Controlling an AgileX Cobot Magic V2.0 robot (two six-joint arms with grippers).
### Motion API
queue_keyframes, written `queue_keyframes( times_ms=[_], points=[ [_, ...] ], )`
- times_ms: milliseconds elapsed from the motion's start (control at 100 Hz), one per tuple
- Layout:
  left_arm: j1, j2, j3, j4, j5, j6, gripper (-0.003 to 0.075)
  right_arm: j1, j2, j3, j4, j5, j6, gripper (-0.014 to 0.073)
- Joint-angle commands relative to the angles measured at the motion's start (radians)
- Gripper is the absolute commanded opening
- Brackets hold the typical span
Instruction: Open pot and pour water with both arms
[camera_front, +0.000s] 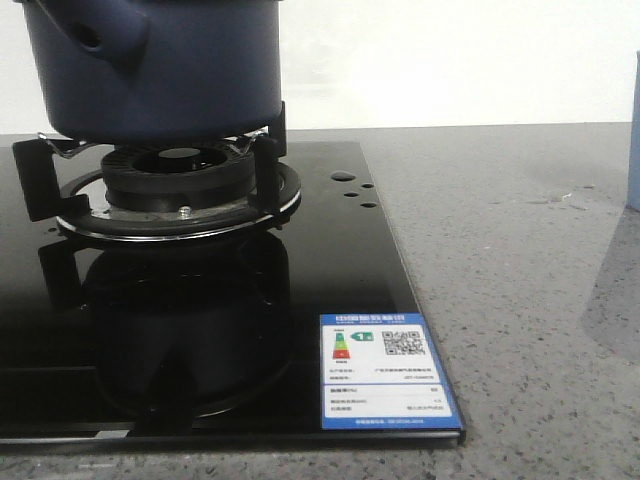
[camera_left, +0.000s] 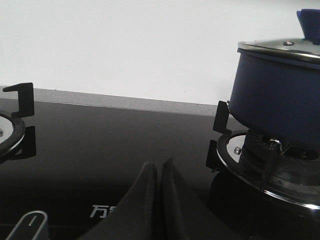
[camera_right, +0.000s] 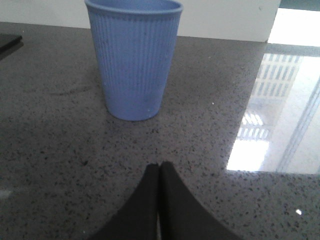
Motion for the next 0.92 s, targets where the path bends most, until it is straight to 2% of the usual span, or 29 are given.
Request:
queue_keyframes(
  times_ms=[0, 90, 320, 910],
  points=[
    [0.001, -0.025, 0.013, -0.008, -0.073, -0.011, -0.0016, 0.001, -0.041, 0.012, -0.051, -0.094, 0.054, -0.0067],
    [0.001, -0.025, 0.013, -0.008, -0.073, -0.011, -0.0016, 0.001, -0.103, 0.018, -0.057, -0.055, 0.066, -0.0067],
    [0.001, -0.025, 0.013, -0.008, -0.073, -0.011, -0.0016, 0.001, -0.098, 0.018, -0.064, -0.01, 0.066, -0.0067],
    [0.001, -0.025, 0.013, -0.008, -0.073, -0.011, -0.0016, 0.001, -0.098, 0.018, -0.064, -0.015, 0.066, -0.0067]
  ],
)
